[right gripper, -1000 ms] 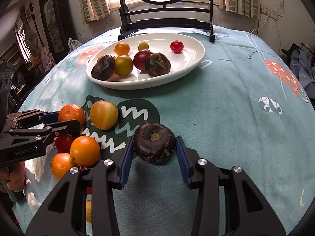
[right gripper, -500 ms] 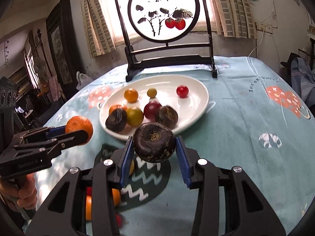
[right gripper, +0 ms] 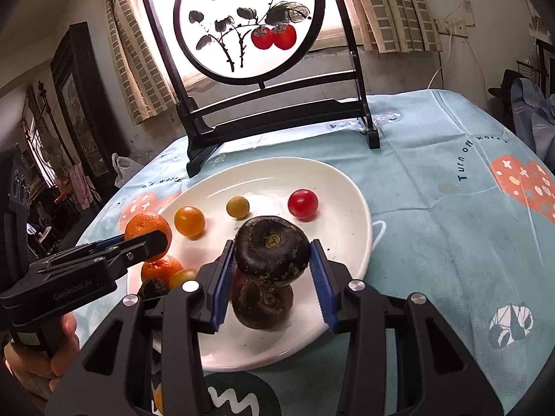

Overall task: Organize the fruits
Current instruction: 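Carry the dark fruit and orange onto the white plate and open both tools, then grasp the orange tomato with the right tool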

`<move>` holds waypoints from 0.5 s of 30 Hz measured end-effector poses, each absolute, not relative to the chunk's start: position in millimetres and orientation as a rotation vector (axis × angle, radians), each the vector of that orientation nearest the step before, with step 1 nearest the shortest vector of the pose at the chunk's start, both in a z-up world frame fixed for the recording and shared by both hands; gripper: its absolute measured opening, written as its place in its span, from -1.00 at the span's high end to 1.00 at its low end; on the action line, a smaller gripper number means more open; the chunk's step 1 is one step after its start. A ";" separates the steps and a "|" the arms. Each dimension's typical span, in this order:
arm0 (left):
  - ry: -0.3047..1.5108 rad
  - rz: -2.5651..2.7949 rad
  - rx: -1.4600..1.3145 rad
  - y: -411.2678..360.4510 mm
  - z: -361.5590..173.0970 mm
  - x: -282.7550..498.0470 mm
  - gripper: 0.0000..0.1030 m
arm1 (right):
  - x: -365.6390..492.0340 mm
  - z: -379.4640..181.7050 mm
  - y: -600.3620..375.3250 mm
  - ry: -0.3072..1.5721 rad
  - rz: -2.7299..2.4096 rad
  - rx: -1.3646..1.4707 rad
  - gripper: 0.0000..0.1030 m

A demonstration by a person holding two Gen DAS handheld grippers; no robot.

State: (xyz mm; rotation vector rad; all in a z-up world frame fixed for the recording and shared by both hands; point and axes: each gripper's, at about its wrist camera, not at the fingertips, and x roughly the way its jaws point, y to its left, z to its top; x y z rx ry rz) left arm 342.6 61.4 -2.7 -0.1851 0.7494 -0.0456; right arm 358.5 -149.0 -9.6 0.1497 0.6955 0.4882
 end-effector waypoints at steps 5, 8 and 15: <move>0.761 -0.036 -0.180 59.7 -6.0 353.5 0.14 | 368.8 -11.0 -147.5 0.701 0.484 0.150 0.16; 0.754 -0.013 -0.175 59.0 -4.5 351.7 -0.38 | 369.9 -11.7 -147.3 0.710 0.468 0.151 0.04; 0.672 0.021 -0.153 57.6 24.3 318.6 -0.72 | 347.1 6.1 -151.7 0.664 0.495 0.136 -0.05</move>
